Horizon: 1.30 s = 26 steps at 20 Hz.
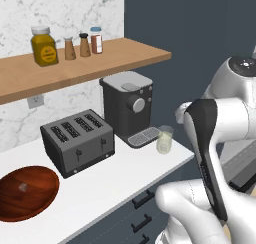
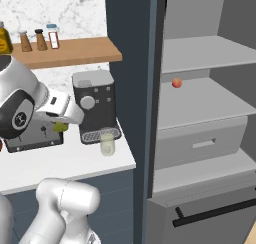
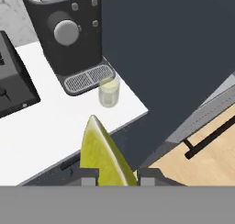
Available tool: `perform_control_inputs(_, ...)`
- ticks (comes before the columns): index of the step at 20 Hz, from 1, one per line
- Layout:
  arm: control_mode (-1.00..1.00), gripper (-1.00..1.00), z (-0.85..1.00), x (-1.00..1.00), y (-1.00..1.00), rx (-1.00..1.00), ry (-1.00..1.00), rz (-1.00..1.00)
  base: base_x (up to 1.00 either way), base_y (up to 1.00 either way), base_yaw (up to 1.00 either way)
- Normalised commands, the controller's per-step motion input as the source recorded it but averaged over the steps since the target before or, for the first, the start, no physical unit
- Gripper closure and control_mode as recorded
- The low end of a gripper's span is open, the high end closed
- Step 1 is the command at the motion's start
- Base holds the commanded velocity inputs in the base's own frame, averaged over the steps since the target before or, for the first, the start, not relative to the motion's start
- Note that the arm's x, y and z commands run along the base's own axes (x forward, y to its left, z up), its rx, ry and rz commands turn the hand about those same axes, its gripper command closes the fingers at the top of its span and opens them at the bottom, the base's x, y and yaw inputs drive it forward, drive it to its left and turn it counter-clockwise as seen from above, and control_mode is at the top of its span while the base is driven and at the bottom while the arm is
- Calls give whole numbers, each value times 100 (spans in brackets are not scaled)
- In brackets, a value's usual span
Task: Grab a lemon wedge from the fridge and one ice cube from the ice bowl, and put them in the glass of lemonade.
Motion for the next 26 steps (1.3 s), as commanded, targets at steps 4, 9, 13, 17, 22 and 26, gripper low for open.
perform_control_inputs(4,-100,100,-68,74,0,0,1,1,0,0,0)
perform_control_inputs(9,-100,100,-34,57,-5,4,3,4,0,0,0)
perform_control_inputs(13,-100,100,0,53,-32,1,8,0,0,0,0)
perform_control_inputs(17,-100,100,-12,47,-2,0,7,0,0,0,0)
perform_control_inputs(22,-100,100,-45,42,3,0,3,0,0,0,0)
perform_control_inputs(26,-100,100,-47,33,-2,0,0,0,0,0,0)
